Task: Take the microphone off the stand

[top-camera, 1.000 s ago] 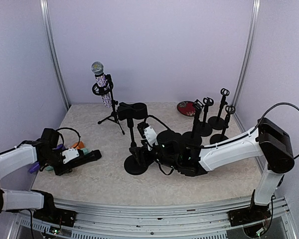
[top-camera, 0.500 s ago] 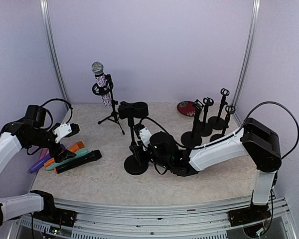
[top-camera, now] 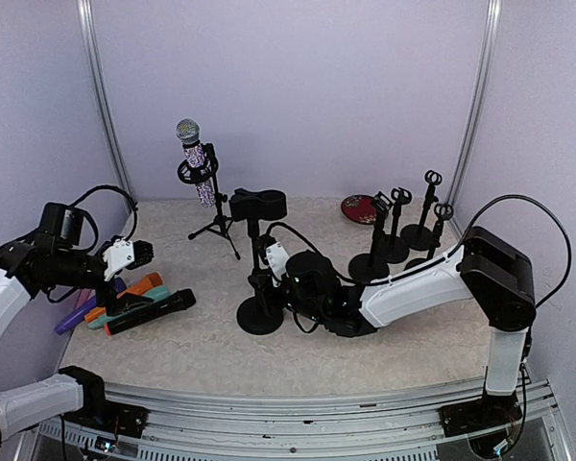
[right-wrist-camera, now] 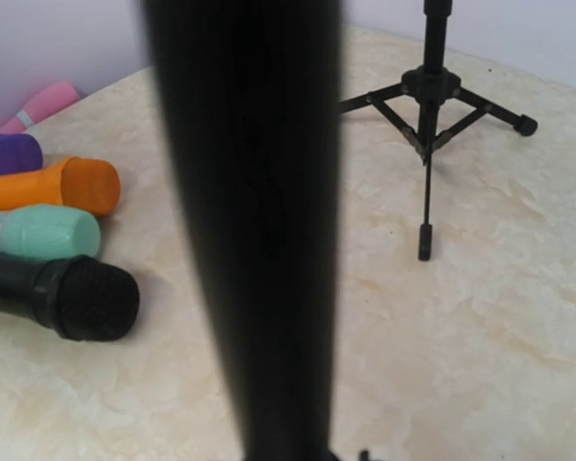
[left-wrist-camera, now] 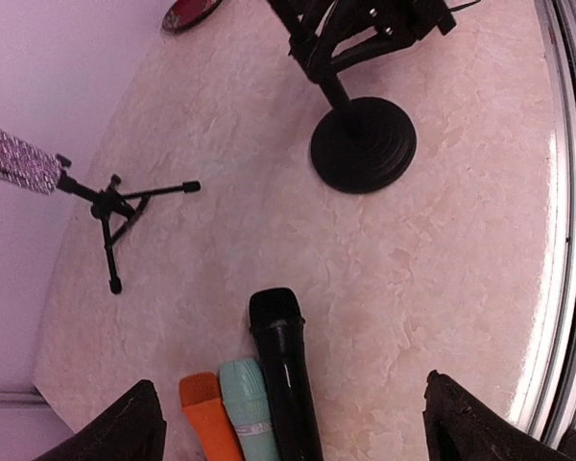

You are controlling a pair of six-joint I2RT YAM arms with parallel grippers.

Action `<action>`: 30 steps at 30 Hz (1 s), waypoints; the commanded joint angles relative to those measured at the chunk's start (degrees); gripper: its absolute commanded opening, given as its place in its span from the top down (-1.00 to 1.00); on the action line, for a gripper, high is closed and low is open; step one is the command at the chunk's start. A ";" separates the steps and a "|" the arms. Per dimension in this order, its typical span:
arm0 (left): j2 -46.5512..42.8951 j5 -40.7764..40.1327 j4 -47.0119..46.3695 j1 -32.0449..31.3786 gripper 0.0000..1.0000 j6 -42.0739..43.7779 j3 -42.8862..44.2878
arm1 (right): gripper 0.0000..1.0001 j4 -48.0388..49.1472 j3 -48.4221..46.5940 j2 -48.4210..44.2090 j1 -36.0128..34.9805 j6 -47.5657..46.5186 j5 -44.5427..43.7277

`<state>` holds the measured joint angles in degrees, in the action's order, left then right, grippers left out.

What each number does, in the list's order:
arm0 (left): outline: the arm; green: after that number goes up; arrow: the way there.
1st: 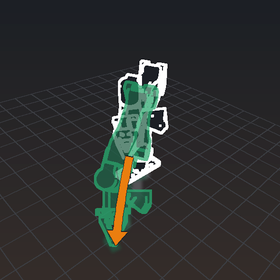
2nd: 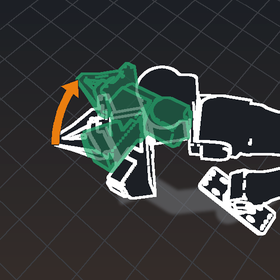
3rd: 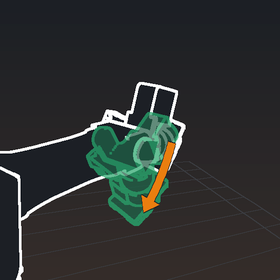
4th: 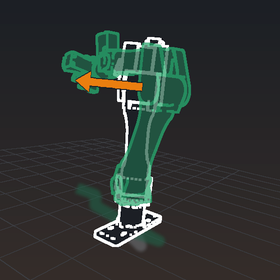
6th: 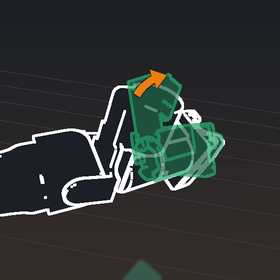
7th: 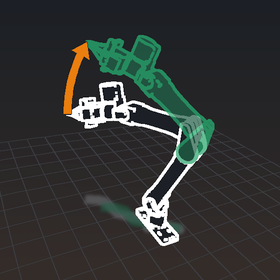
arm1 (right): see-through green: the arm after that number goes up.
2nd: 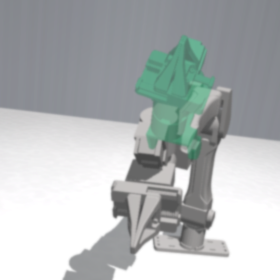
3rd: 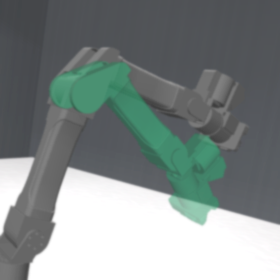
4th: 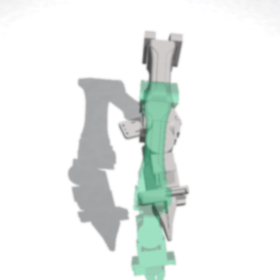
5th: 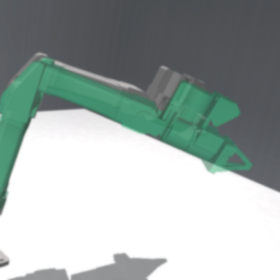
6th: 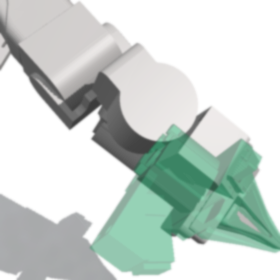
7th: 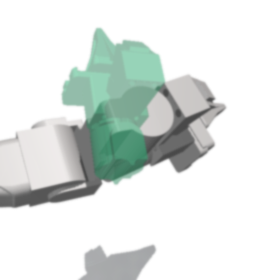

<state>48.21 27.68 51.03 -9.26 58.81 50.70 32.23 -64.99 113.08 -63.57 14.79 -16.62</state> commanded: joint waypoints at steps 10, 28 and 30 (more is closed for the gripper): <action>-14.39 -12.09 -17.26 -21.44 -0.72 17.09 -8.62 | 1.00 -14.99 -18.07 -6.92 0.72 15.18 12.10; -10.62 -23.43 -32.21 -34.94 -0.38 27.38 -16.96 | 1.00 -14.81 -21.65 -10.93 0.03 23.30 22.26; -9.98 -24.24 -32.60 -36.00 -0.33 27.89 -17.01 | 1.00 -13.80 -21.68 -10.95 -0.19 23.93 23.33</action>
<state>37.36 5.58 22.52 -43.51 85.06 34.17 12.19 -84.86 106.54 -63.24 35.97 3.66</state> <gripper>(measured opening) 0.680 0.223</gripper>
